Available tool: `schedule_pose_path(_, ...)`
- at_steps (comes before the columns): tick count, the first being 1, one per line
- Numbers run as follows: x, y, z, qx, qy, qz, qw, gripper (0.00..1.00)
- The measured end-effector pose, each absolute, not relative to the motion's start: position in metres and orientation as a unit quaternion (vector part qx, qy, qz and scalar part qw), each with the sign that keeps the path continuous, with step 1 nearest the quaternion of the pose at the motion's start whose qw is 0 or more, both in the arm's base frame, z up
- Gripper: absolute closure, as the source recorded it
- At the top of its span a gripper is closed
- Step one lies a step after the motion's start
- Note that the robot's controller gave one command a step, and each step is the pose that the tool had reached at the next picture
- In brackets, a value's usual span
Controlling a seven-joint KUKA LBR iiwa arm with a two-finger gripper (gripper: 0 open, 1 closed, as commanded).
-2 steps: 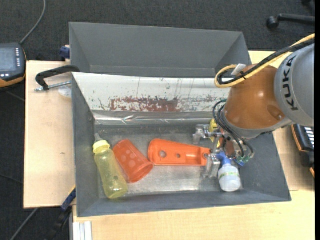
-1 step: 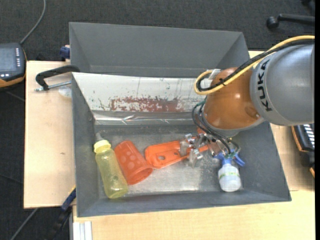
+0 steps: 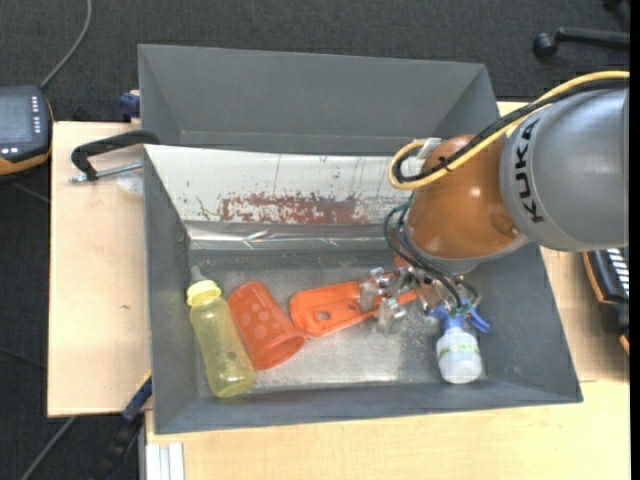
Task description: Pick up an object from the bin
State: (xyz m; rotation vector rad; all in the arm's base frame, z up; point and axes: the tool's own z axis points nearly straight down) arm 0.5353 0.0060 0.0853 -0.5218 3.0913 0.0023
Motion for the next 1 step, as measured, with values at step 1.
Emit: schedule_pose_path(1, 0.5375, 0.0220, 0.2074, -0.190, 0.982, 0.001, 0.007, 1.00)
